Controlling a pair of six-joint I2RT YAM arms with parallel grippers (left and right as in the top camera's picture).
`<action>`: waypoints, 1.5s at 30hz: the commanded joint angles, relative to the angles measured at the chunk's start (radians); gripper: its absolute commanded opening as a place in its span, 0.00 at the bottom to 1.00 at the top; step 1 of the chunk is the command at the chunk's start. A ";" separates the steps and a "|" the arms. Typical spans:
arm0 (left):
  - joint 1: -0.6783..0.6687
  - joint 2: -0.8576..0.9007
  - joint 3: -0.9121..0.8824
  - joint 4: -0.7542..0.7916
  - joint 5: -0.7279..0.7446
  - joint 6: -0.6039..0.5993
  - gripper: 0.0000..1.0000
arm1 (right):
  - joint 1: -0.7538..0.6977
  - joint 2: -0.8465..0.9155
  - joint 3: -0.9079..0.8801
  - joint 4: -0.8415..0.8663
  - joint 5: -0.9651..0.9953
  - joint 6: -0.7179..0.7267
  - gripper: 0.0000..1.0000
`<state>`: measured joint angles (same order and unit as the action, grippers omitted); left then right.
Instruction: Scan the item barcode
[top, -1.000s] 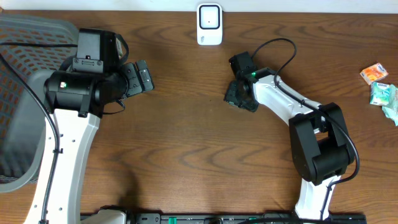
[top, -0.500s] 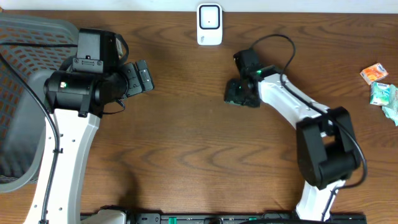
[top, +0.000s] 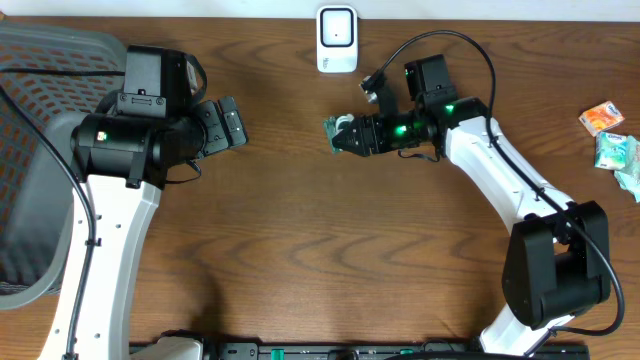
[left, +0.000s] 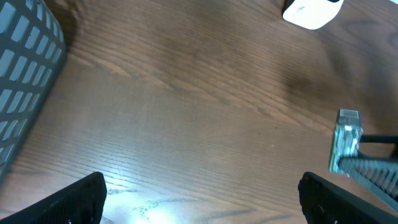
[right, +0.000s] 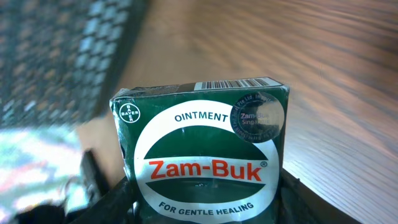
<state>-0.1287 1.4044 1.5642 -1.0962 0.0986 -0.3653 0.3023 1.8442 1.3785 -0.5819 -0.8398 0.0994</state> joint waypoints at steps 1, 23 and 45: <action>0.004 0.000 0.012 -0.003 -0.006 0.006 0.98 | -0.008 -0.020 0.016 -0.001 -0.188 -0.139 0.53; 0.004 0.000 0.012 -0.003 -0.006 0.006 0.98 | -0.006 -0.018 0.015 -0.098 0.217 -0.207 0.51; 0.004 0.000 0.012 -0.003 -0.006 0.006 0.98 | -0.007 -0.012 -0.172 -0.092 0.830 -0.195 0.67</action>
<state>-0.1287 1.4044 1.5642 -1.0966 0.0982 -0.3653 0.3023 1.8442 1.2167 -0.6842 -0.0891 -0.0902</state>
